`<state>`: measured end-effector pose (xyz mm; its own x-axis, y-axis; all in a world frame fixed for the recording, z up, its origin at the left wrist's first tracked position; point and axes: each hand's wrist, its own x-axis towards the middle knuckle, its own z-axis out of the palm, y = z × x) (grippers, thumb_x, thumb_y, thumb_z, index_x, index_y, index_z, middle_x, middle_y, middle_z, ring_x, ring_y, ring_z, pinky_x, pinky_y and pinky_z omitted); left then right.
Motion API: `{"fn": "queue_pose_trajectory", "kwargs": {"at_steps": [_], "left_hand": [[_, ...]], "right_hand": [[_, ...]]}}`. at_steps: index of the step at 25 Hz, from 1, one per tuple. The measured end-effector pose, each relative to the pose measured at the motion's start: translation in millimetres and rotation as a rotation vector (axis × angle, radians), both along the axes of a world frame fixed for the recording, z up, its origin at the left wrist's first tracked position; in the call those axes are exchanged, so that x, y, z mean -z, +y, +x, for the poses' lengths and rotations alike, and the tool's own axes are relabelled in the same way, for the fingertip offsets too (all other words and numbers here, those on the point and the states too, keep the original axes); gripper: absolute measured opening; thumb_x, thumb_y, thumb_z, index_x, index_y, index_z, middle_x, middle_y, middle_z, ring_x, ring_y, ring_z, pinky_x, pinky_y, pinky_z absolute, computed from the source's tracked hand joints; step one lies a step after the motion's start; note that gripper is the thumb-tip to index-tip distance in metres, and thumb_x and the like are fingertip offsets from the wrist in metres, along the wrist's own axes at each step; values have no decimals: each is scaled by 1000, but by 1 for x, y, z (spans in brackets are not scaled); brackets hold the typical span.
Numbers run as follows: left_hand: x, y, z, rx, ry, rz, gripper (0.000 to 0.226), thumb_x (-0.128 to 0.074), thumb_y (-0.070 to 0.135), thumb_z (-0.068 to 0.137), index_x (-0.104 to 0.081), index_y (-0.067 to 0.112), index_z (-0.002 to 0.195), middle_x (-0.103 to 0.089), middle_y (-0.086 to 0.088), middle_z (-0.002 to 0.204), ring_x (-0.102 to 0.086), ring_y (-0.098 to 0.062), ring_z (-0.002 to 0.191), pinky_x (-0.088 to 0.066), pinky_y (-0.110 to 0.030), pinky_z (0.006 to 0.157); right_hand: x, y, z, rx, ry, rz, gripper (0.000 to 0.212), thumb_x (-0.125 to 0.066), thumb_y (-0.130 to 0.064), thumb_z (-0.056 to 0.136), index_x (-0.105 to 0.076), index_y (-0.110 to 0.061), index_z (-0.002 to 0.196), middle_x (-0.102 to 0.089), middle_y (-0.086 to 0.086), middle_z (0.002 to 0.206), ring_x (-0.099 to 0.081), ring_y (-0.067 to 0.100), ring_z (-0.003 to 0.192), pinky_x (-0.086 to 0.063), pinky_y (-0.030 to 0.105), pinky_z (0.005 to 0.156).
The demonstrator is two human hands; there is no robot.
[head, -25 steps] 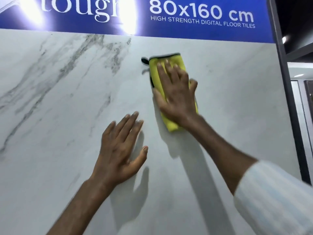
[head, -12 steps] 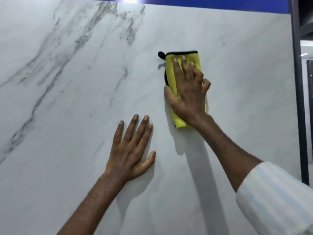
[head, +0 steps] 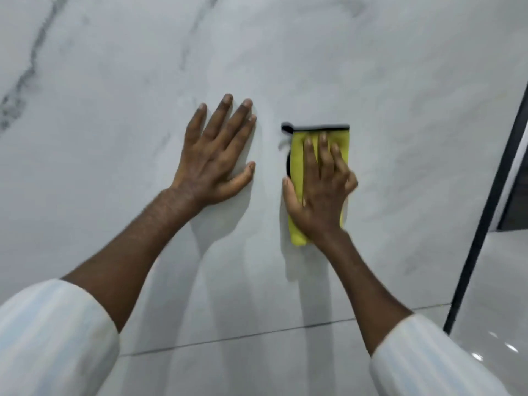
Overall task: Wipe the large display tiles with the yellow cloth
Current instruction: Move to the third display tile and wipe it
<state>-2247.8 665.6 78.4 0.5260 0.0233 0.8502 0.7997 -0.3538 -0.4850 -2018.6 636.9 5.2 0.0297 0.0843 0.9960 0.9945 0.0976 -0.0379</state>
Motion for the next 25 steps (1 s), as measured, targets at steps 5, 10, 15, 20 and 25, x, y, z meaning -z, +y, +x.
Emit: {"fn": "queue_pose_trajectory", "kwargs": {"at_steps": [5, 10, 15, 20, 25], "left_hand": [[73, -13, -24, -15, -50, -85, 74, -51, 44, 101, -34, 6, 162, -26, -16, 171, -22, -33, 160, -17, -62, 123], [105, 1, -28, -150, -40, -72, 74, -44, 44, 105, -27, 4, 164, -24, -18, 171, -19, -40, 159, -13, -66, 126], [110, 4, -22, -177, -89, -25, 71, -42, 43, 104, -32, 3, 162, -31, -20, 168, -26, -44, 156, -14, -65, 125], [111, 5, -20, -177, -95, -8, 70, -41, 43, 104, -36, 2, 161, -35, -22, 166, -30, -45, 155, -18, -66, 124], [107, 1, -20, -188, -99, -28, 69, -42, 42, 105, -35, 2, 161, -34, -23, 166, -30, -46, 154, -18, -67, 124]], "right_hand": [[2, 5, -10, -4, 23, 42, 74, -58, -50, 94, -40, -20, 159, -35, 8, 166, -30, 27, 148, -35, 56, 101], [160, -6, -18, -77, -241, -154, 87, -72, -45, 84, -33, -27, 160, -26, 2, 167, -27, 27, 149, -33, 61, 104], [80, -2, -14, -196, -157, -41, 73, -64, -46, 91, -41, -26, 157, -37, 5, 164, -30, 26, 147, -33, 59, 103], [148, 8, -21, -143, -53, 14, 67, -63, -47, 95, -44, -23, 155, -36, 6, 162, -33, 28, 145, -33, 60, 105], [297, -9, -31, -88, -61, -213, 78, -70, -48, 83, -37, -27, 152, -24, 0, 162, -26, 28, 144, -34, 57, 102]]}}
